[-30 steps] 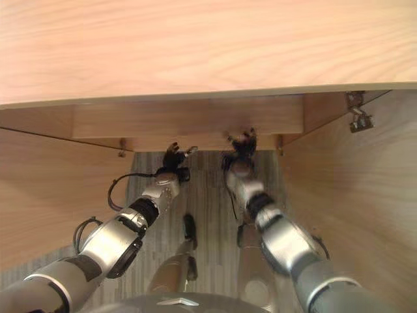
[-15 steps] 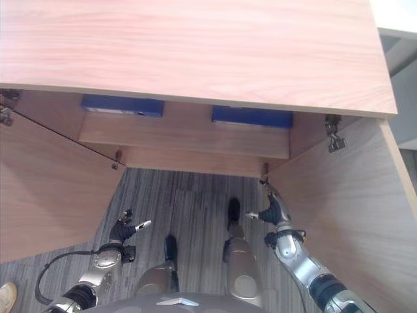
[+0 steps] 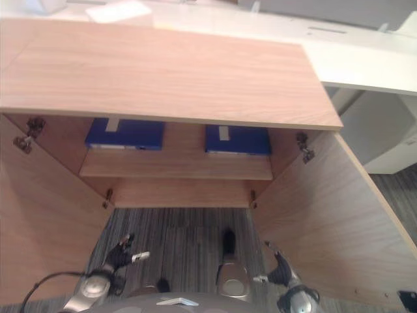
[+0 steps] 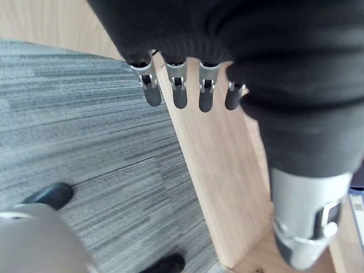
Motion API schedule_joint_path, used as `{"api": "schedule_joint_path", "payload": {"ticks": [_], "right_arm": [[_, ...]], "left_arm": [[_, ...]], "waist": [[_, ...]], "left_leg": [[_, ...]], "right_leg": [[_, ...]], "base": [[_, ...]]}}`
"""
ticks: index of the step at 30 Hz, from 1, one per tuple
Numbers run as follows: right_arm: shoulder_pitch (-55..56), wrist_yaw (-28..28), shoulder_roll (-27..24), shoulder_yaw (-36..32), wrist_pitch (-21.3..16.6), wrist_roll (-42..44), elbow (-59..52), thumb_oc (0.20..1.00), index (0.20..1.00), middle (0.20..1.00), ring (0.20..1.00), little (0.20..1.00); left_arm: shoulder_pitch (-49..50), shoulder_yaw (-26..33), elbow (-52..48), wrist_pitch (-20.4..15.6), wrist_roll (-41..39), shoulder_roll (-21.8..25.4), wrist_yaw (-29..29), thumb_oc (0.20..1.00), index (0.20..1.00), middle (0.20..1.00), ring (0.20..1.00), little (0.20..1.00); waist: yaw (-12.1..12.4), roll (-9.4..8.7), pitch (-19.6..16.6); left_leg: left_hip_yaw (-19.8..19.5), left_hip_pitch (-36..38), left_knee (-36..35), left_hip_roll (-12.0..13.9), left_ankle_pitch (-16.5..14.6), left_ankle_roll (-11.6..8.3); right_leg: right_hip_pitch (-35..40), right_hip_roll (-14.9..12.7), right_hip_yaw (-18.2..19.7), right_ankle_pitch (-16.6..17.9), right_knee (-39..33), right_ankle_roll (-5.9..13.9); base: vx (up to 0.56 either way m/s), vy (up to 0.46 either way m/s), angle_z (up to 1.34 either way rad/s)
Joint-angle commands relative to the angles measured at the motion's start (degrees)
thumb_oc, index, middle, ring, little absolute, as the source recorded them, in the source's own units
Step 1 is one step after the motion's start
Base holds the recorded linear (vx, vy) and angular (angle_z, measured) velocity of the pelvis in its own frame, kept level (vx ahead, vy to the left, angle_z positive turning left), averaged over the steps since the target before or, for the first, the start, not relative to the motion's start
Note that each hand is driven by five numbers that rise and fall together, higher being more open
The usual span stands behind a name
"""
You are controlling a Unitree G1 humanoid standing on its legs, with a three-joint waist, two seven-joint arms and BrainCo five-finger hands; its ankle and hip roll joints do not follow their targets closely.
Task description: Put the empty folder in the office cabinet
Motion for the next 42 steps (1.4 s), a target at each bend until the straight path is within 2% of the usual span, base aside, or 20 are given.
{"api": "schedule_joint_path", "payload": {"ticks": [1,2,3,7,11,13,15,17,18,19,20,21,22,23,25,26,31,34,40,42], "right_arm": [[-5.9,-1.4,-3.2,-2.9,-2.0,2.9,-5.0,1.0,1.0,1.0,1.0,1.0],[-4.9,-3.7,-0.4,-5.6,-2.3,4.3,-3.7,1.0,1.0,1.0,1.0,1.0],[-4.9,-3.7,-0.3,-5.6,-2.3,4.3,-3.6,1.0,1.0,1.0,1.0,1.0],[-1.8,-9.9,7.9,-14.2,-2.8,11.4,-0.1,1.0,1.0,1.0,1.0,1.0],[-0.9,-13.4,11.3,-17.5,-2.0,13.3,3.7,1.0,1.0,1.0,1.0,1.0],[-1.0,-17.3,12.2,-19.9,-1.2,14.4,5.5,1.0,1.0,1.0,1.0,1.0],[-2.2,-18.6,12.0,-20.7,-0.9,15.5,7.5,1.0,1.0,1.0,1.0,1.0],[-2.2,-18.6,12.0,-20.7,-0.9,15.5,7.5,1.0,1.0,1.0,1.0,1.0],[-2.9,-19.6,11.8,-20.8,-0.9,15.7,7.5,1.0,1.0,1.0,1.0,1.0],[-2.9,-19.6,11.8,-20.8,-0.9,15.7,7.5,1.0,1.0,1.0,1.0,1.0],[-5.7,-22.1,10.9,-21.3,-0.7,16.6,10.2,1.0,1.0,1.0,1.0,1.0],[-5.7,-22.1,10.9,-21.3,-0.7,16.6,10.2,1.0,1.0,1.0,1.0,1.0],[-9.9,-23.3,9.2,-21.1,-0.9,16.9,11.4,1.0,1.0,1.0,1.0,1.0],[-9.9,-23.3,9.2,-21.1,-0.9,16.9,11.4,1.0,1.0,1.0,1.0,1.0],[-14.7,-18.4,4.7,-18.3,-1.7,18.1,10.6,1.0,1.0,1.0,1.0,1.0],[-16.1,-16.6,3.3,-17.3,-1.9,18.3,10.6,1.0,1.0,1.0,1.0,1.0],[-23.8,-12.1,-1.5,-15.5,-2.6,22.6,16.3,1.0,1.0,1.0,1.0,1.0],[-27.5,-10.7,-2.9,-14.2,-2.4,24.2,18.9,1.0,1.0,1.0,1.0,1.0],[-33.4,-2.9,-4.5,-6.7,-2.0,24.9,18.7,1.0,1.0,1.0,1.0,1.0],[-33.5,-1.9,-4.5,-6.0,-2.0,25.0,18.4,1.0,1.0,1.0,1.0,1.0]], "left_arm": [[-4.4,3.2,-1.9,-1.8,3.2,-1.3,0.3,1.0,1.0,1.0,1.0,1.0],[-5.1,4.2,0.7,-1.3,3.7,-2.8,1.7,1.0,1.0,1.0,1.0,1.0],[-5.2,4.1,0.8,-1.4,3.7,-2.8,1.7,1.0,1.0,1.0,1.0,1.0],[-5.2,7.0,3.9,-0.7,1.1,-6.4,3.9,1.0,1.0,1.0,1.0,1.0],[-4.5,8.2,6.0,-0.3,-1.3,-8.4,4.1,1.0,1.0,1.0,1.0,1.0],[-3.5,7.9,5.6,0.2,-3.1,-9.0,4.0,1.0,1.0,1.0,1.0,1.0],[-3.5,7.3,6.3,0.5,-3.1,-9.3,4.1,1.0,1.0,1.0,1.0,1.0],[-3.5,7.3,6.3,0.5,-3.1,-9.3,4.1,1.0,1.0,1.0,1.0,1.0],[-3.8,7.2,6.6,0.6,-3.1,-9.4,4.4,1.0,1.0,1.0,1.0,1.0],[-3.8,7.2,6.6,0.6,-3.1,-9.4,4.4,1.0,1.0,1.0,1.0,1.0],[-4.1,6.9,7.2,1.1,-4.0,-9.8,4.7,1.0,1.0,1.0,1.0,1.0],[-4.1,6.9,7.2,1.1,-4.0,-9.8,4.7,1.0,1.0,1.0,1.0,1.0],[-4.2,6.4,7.4,1.2,-4.8,-9.9,4.0,1.0,1.0,1.0,1.0,1.0],[-4.2,6.4,7.4,1.2,-4.8,-9.9,4.0,1.0,1.0,1.0,1.0,1.0],[-4.8,6.7,9.6,1.5,-3.6,-9.9,2.7,1.0,1.0,1.0,1.0,1.0],[-5.1,6.8,10.3,1.5,-3.2,-9.7,2.5,1.0,1.0,1.0,1.0,1.0],[-6.5,5.7,11.9,1.6,-2.2,-9.4,0.5,1.0,1.0,1.0,1.0,1.0],[-7.0,5.4,12.3,1.6,-2.3,-9.2,0.0,1.0,1.0,1.0,1.0,1.0],[-8.4,6.2,14.4,1.7,-1.8,-8.8,-1.1,1.0,1.0,1.0,1.0,1.0],[-8.7,6.4,14.8,1.8,-1.6,-8.8,-1.4,1.0,1.0,1.0,1.0,1.0]], "waist": [[-0.5,5.19,2.5],[-0.3,5.33,0.8],[-0.2,5.1,0.7],[0.3,6.81,-3.1],[0.7,7.57,-6.1],[1.6,7.3,-8.2],[2.3,7.4,-9.1],[2.3,7.4,-9.1],[2.5,7.57,-9.4],[2.5,7.57,-9.4],[3.6,8.2,-9.9],[3.6,8.2,-9.9],[4.7,9.05,-9.9],[4.7,9.05,-9.9],[6.2,10.4,-8.9],[6.7,10.77,-8.6],[9.1,12.44,-6.7],[10.1,12.39,-6.1],[10.1,10.26,-7.0],[9.8,10.24,-7.3]], "left_leg": [[0.7,0.8,-7.8,3.0,-0.1,-0.61],[3.3,-0.4,-9.2,3.5,1.9,-0.3],[3.4,-0.6,-9.4,3.2,2.2,-0.28],[9.8,-2.7,-11.2,5.1,5.7,0.13],[13.4,-3.8,-12.6,5.7,7.9,-0.08],[14.9,-4.8,-13.0,5.7,9.1,-0.35],[15.5,-5.2,-12.9,6.3,9.9,-0.98],[15.5,-5.2,-12.9,6.3,9.9,-0.98],[15.9,-5.5,-12.7,6.8,10.4,-1.4],[15.9,-5.5,-12.7,6.8,10.4,-1.4],[17.0,-6.2,-12.4,9.1,12.7,-2.86],[17.0,-6.2,-12.4,9.1,12.7,-2.86],[17.0,-7.4,-12.2,11.2,15.2,-4.07],[17.0,-7.4,-12.2,11.2,15.2,-4.07],[16.0,-9.8,-12.1,14.0,19.5,-6.1],[15.8,-10.1,-12.3,14.5,20.6,-6.54],[14.5,-13.0,-12.6,16.3,25.4,-8.78],[13.2,-13.9,-11.2,16.5,25.1,-9.23],[6.4,-8.7,-5.1,13.9,15.8,-8.15],[5.8,-7.4,-4.8,14.0,15.2,-8.05]], "right_leg": [[-5.0,-0.4,-1.2,13.9,5.8,3.23],[-2.5,0.5,-0.8,9.8,8.6,2.4],[-2.8,0.3,-0.6,10.0,8.6,2.39],[1.9,0.7,-1.4,4.7,15.3,1.11],[5.4,0.2,-1.8,4.7,16.6,1.24],[8.9,0.7,-1.0,5.8,14.2,2.01],[10.9,1.9,-1.0,2.3,10.6,1.6],[10.9,1.9,-1.0,2.3,10.6,1.6],[11.8,2.5,-0.9,0.7,8.4,1.3],[11.8,2.5,-0.9,0.7,8.4,1.3],[13.2,4.9,-0.8,-3.0,3.9,0.08],[13.2,4.9,-0.8,-3.0,3.9,0.08],[14.7,7.3,-1.0,-5.4,1.0,-1.22],[14.7,7.3,-1.0,-5.4,1.0,-1.22],[16.8,11.0,-1.1,-7.1,-2.0,-3.29],[17.4,11.8,-1.5,-7.4,-2.6,-3.77],[18.4,13.8,-3.4,-8.2,-3.7,-5.07],[17.7,13.3,-4.9,-7.9,-3.7,-5.23],[14.2,9.9,-6.3,-3.8,-3.7,-4.43],[13.9,9.7,-6.7,-3.6,-3.6,-4.49]], "base": [[-0.35,0.038,-0.67],[-0.36,0.037,-0.88],[-0.27,0.017,-0.91],[-0.18,0.028,-0.98],[-0.1,-0.026,-1.11],[-0.1,-0.143,-1.03],[-0.08,-0.12,-0.83],[-0.03,-0.048,-0.36],[-0.04,-0.061,-0.37],[-0.13,-0.26,-0.34],[-0.09,-0.199,0.03],[-0.21,-0.403,0.05],[-0.11,-0.204,0.02],[-0.17,-0.28,-0.25],[-0.23,-0.294,-0.47],[-0.25,-0.314,0.13],[-0.14,-0.112,0.4],[-0.17,-0.045,0.29],[-0.14,0.001,0.1],[-0.06,0.004,0.14]]}}
